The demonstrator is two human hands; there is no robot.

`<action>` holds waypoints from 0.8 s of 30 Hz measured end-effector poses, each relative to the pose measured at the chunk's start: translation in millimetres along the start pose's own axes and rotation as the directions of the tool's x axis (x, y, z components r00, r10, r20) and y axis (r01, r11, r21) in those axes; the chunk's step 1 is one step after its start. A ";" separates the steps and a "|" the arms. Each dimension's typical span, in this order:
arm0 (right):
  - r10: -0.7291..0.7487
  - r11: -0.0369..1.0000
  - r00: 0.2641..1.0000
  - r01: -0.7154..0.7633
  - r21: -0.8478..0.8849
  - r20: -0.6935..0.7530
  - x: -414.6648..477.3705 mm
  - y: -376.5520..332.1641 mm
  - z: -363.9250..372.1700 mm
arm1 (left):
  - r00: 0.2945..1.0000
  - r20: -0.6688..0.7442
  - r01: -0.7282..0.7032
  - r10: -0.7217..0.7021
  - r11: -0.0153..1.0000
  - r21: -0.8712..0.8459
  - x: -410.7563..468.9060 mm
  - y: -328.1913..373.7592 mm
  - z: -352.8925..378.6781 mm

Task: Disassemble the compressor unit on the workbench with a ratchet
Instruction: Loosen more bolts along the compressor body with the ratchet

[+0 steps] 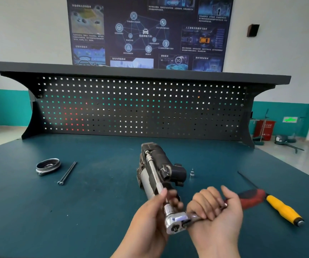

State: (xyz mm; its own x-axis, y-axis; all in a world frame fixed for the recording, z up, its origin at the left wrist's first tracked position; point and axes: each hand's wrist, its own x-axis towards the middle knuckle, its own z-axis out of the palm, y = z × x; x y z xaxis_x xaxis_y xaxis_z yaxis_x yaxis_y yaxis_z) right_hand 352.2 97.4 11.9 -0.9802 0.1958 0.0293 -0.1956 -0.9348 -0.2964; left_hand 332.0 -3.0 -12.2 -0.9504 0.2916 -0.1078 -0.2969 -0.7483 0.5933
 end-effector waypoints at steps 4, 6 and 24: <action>-0.040 0.955 0.991 0.075 -0.288 0.124 -2.7 -6.9 23.4 | 0.999 0.004 -0.047 0.047 0.971 0.235 -2.7 -3.5 -18.4; -0.020 0.898 0.975 0.115 -0.424 0.222 -5.0 -6.4 35.0 | 0.998 0.027 -0.069 0.064 0.959 0.274 -1.7 -4.7 -23.9; 0.121 0.618 0.910 0.244 -0.747 0.397 -5.1 -13.1 73.3 | 0.884 0.228 -0.213 0.408 -0.082 0.974 50.3 -3.4 -61.8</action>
State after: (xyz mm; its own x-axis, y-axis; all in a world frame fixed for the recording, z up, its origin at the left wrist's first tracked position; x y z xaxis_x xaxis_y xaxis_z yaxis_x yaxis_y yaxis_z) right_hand 357.5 86.9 85.6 -0.9275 -0.0525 0.3702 -0.3376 -0.3082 -0.8894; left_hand 279.5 -22.6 -69.0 -0.9404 0.0886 0.3283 0.3168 0.5797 0.7507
